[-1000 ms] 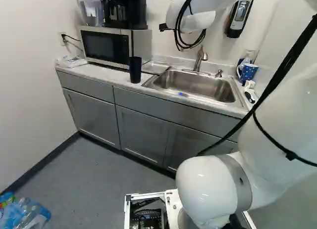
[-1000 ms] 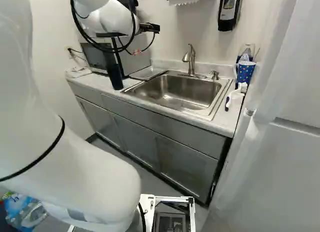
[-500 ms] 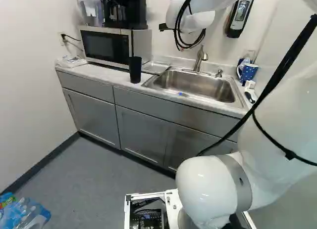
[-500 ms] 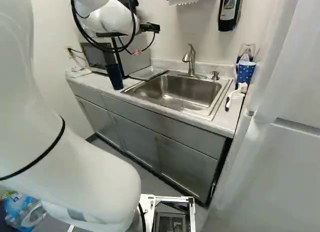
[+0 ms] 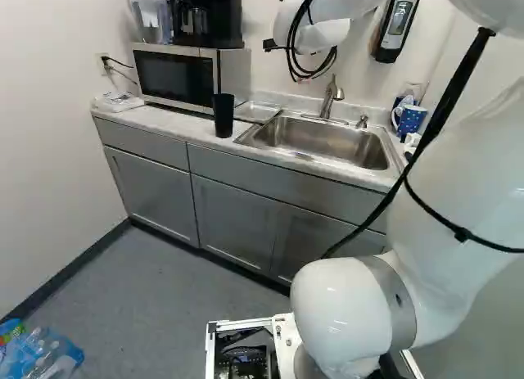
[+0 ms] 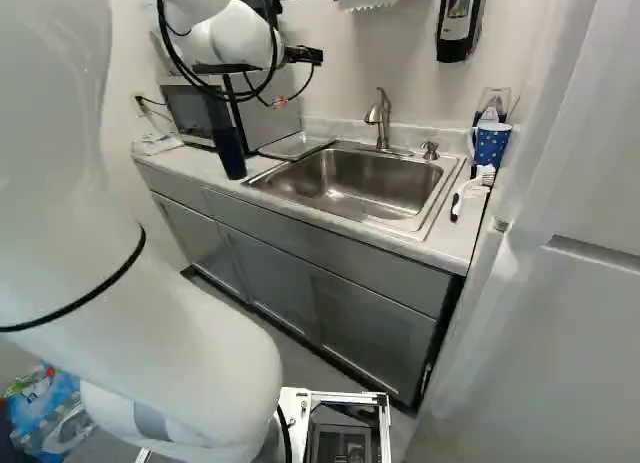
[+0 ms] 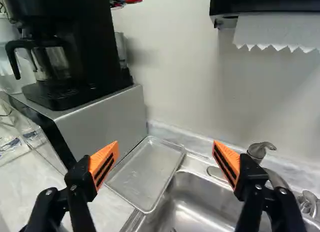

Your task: Rinse the cup and place it in the tray

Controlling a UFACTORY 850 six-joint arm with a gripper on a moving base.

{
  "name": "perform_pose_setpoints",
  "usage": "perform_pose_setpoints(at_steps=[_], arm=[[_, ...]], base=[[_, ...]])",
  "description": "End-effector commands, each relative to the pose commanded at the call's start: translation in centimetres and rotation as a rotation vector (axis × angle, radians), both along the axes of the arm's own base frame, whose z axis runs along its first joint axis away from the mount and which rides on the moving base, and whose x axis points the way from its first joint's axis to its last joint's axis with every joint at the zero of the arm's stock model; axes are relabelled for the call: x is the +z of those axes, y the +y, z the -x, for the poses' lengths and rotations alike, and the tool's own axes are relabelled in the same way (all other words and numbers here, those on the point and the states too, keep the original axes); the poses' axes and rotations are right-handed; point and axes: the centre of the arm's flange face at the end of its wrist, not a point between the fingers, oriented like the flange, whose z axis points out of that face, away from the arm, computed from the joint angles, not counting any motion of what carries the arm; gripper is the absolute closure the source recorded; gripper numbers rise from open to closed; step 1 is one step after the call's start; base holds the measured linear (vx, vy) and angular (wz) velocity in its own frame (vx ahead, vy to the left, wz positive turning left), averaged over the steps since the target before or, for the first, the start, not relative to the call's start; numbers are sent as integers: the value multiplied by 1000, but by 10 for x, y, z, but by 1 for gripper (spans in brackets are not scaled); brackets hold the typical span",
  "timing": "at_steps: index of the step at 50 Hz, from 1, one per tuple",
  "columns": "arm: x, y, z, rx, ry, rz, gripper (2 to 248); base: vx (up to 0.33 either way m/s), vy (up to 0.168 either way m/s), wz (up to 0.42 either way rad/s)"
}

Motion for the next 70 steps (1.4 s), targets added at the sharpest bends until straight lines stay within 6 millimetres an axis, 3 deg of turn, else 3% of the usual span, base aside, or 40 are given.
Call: perform_pose_setpoints(at_steps=[44,70], arm=[[-9,-24,-77,-42,74,-12,3],[-21,-56,-87,-101,197,-47,3]], base=[[0,0,0],[0,0,0]])
